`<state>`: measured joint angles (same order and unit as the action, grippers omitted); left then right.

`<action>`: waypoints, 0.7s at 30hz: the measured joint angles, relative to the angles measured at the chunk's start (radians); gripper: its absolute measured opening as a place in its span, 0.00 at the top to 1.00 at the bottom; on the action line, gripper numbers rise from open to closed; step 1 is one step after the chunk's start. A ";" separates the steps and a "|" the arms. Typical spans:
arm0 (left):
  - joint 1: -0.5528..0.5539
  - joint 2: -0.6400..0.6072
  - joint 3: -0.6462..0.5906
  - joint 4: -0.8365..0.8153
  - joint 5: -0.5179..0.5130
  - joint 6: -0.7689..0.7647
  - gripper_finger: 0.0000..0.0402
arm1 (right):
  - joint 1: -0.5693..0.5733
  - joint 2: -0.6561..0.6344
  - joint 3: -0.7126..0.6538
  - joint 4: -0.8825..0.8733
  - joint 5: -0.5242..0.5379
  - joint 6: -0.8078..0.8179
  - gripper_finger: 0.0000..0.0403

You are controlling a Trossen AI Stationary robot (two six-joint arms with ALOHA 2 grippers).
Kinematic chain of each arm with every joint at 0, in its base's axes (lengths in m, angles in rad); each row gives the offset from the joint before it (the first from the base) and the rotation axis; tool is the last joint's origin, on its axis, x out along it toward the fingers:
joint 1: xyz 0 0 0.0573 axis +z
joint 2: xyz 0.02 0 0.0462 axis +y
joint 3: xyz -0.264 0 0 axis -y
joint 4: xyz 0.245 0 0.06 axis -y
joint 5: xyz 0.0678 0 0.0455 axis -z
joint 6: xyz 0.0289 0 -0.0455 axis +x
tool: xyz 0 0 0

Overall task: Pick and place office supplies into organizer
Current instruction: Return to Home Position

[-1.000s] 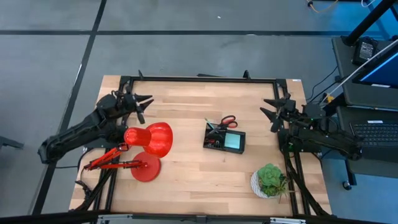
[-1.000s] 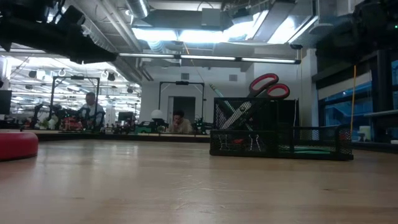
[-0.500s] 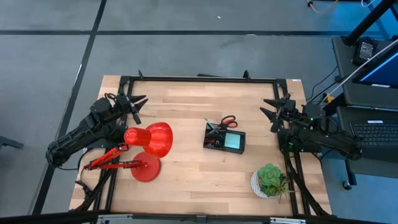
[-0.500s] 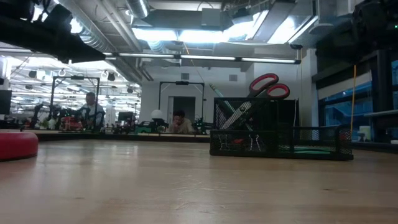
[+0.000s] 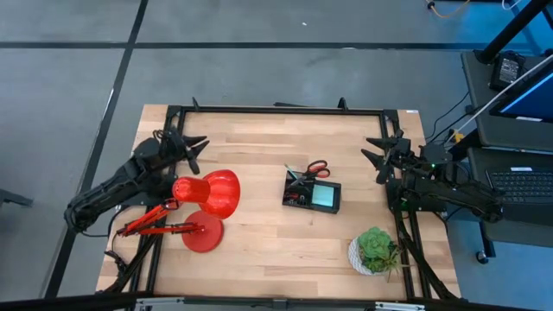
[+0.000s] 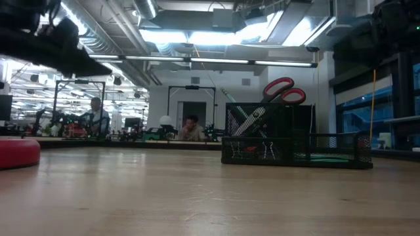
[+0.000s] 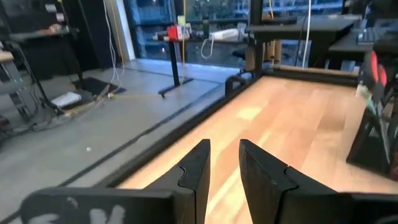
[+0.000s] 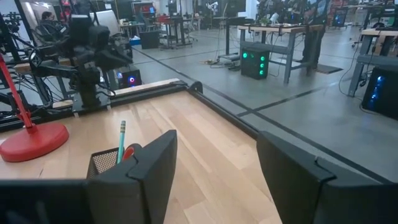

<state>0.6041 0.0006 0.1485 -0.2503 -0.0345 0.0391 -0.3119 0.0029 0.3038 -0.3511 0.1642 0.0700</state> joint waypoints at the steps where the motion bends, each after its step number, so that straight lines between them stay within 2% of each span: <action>1: 0.000 0.000 -0.017 0.007 0.000 -0.008 0.80 | 0.000 0.000 0.000 0.000 0.000 0.000 0.44; 4: 0.000 0.000 -0.062 0.056 0.000 -0.018 0.80 | 0.000 0.000 -0.007 0.013 0.000 0.000 0.44; 8: 0.000 0.001 -0.084 0.121 0.001 -0.022 0.80 | 0.000 0.000 -0.084 0.091 0.000 0.000 0.44; 21: 0.000 0.000 -0.083 0.111 0.001 -0.026 0.80 | 0.000 0.000 -0.269 0.362 0.000 0.003 0.44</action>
<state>0.6041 0.0002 0.0654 -0.1394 -0.0339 0.0128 -0.3119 0.0029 0.0352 0.0105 0.1646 0.0734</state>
